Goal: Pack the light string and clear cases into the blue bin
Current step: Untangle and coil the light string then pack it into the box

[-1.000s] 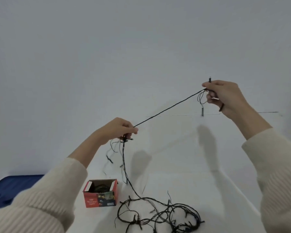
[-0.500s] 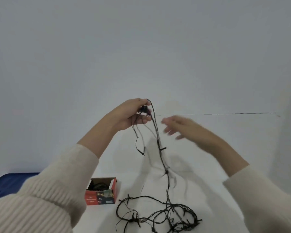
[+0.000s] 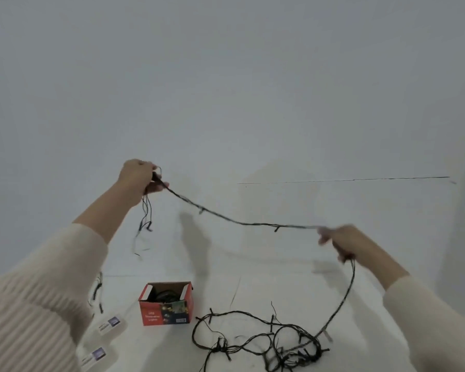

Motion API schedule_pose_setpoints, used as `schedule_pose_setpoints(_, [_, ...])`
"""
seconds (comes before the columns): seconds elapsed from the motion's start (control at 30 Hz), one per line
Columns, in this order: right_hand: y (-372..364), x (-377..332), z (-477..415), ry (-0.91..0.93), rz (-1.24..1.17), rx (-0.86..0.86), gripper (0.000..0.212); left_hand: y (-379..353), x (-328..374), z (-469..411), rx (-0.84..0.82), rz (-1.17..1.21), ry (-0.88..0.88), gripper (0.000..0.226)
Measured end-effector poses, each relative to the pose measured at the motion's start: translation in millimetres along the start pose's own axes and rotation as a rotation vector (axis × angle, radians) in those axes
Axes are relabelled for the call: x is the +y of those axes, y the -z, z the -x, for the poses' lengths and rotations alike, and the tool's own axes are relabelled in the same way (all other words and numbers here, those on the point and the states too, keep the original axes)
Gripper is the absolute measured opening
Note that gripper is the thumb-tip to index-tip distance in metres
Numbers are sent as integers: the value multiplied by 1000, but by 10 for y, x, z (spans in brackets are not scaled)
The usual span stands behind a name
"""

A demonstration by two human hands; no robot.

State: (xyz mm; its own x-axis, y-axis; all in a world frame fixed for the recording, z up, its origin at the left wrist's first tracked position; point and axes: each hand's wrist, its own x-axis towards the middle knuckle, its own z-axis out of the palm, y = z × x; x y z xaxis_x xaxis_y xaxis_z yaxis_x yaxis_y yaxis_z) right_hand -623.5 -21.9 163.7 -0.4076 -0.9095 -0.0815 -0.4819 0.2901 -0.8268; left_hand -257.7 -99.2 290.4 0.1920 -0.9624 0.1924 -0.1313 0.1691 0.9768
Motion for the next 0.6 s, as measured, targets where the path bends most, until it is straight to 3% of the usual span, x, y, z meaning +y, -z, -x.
schedule_pose_setpoints(0.13, [345, -1072, 84, 301, -215, 208, 35, -305, 55, 297, -379, -328, 20, 16])
schedule_pose_setpoints(0.23, [355, -1749, 338, 571, 35, 264, 28, -610, 242, 486, -473, -903, -224, 40])
schedule_pose_setpoints(0.27, [302, -1888, 401, 642, 177, 275, 23, -721, 333, 565, -450, -907, -346, 49])
schedule_pose_setpoints(0.3, [243, -1986, 438, 700, 293, 275, 18, -808, 416, 646, -489, -717, -353, 54])
schedule_pose_setpoints(0.37, [156, -2076, 447, 785, 388, 288, 8, -953, 554, 767, -687, -228, -205, 53])
schedule_pose_setpoints(0.43, [169, -2047, 382, 804, 354, 348, 3, -966, 585, 793, -776, -79, -174, 40])
schedule_pose_setpoints(0.5, [275, -1899, 249, 706, 354, 394, 6, -905, 549, 709, -692, -78, -249, 25])
schedule_pose_setpoints(0.6, [444, -1533, 39, 388, 577, 459, 14, -738, 427, 528, -503, -85, -297, 23])
